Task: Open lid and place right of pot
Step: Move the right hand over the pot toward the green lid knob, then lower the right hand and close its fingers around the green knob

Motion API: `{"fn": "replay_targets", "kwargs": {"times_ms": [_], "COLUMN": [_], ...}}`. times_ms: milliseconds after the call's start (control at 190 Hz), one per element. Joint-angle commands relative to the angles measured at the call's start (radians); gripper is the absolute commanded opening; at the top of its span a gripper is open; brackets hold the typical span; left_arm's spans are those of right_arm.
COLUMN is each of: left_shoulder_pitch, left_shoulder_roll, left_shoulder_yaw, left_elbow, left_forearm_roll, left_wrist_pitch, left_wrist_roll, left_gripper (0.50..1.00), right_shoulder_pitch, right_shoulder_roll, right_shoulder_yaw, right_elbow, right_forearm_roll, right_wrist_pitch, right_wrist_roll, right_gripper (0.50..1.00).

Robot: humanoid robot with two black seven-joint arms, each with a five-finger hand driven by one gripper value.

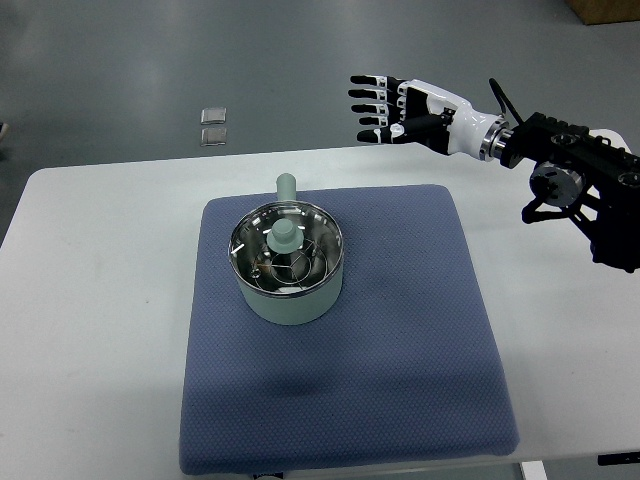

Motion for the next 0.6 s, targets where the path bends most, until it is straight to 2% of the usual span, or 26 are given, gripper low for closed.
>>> {"fn": "replay_targets", "kwargs": {"times_ms": [0,21,26,58,111,116,289,337,342,374,474,595], "left_shoulder_pitch": [0.004,0.004,0.006,0.006,0.006,0.006,0.006,0.006,0.007,0.007,0.007,0.007], "left_shoulder_roll": [0.0,0.0,0.0,0.0,0.0,0.0,0.0,0.0,0.0,0.0,0.0,0.0], "left_shoulder_yaw": [0.0,0.0,0.0,0.0,0.0,0.0,0.0,0.0,0.0,0.0,-0.001,-0.001], "left_elbow": [0.0,0.0,0.0,-0.001,-0.001,-0.001,-0.001,-0.001,0.0,0.0,0.0,0.0], "left_forearm_roll": [0.0,0.0,0.0,0.0,0.0,0.0,0.0,0.0,0.0,0.0,0.0,0.0], "left_wrist_pitch": [0.001,0.001,0.0,0.0,0.0,0.0,0.0,0.0,0.0,0.0,0.0,0.0], "left_wrist_roll": [0.0,0.0,0.0,0.0,0.0,0.0,0.0,0.0,0.0,0.0,0.0,0.0], "left_gripper": [1.0,1.0,1.0,1.0,1.0,1.0,1.0,1.0,1.0,1.0,1.0,1.0], "right_shoulder_pitch": [0.032,0.032,0.045,0.053,0.053,0.064,0.139,0.139,0.172,0.199,0.254,0.314], "right_shoulder_roll": [0.012,0.012,0.012,0.011,0.011,0.011,0.012,0.012,0.012,0.012,0.017,0.049], "right_shoulder_yaw": [0.0,0.0,0.0,-0.001,-0.001,-0.001,-0.033,-0.033,-0.083,-0.131,-0.233,-0.348], "right_elbow": [0.011,0.011,0.03,0.05,0.05,0.08,0.169,0.169,0.185,0.2,0.237,0.24], "right_forearm_roll": [-0.169,-0.169,-0.255,-0.316,-0.316,-0.412,-0.702,-0.703,-0.783,-0.833,-0.888,-0.948], "right_wrist_pitch": [0.005,0.005,0.005,0.005,0.005,0.007,0.039,0.039,0.034,0.03,0.018,-0.047], "right_wrist_roll": [0.025,0.025,0.041,0.054,0.054,0.077,0.215,0.215,0.251,0.275,0.295,0.295], "right_gripper": [0.932,0.932,0.932,0.932,0.932,0.932,0.932,0.932,0.932,0.932,0.932,0.932]}}
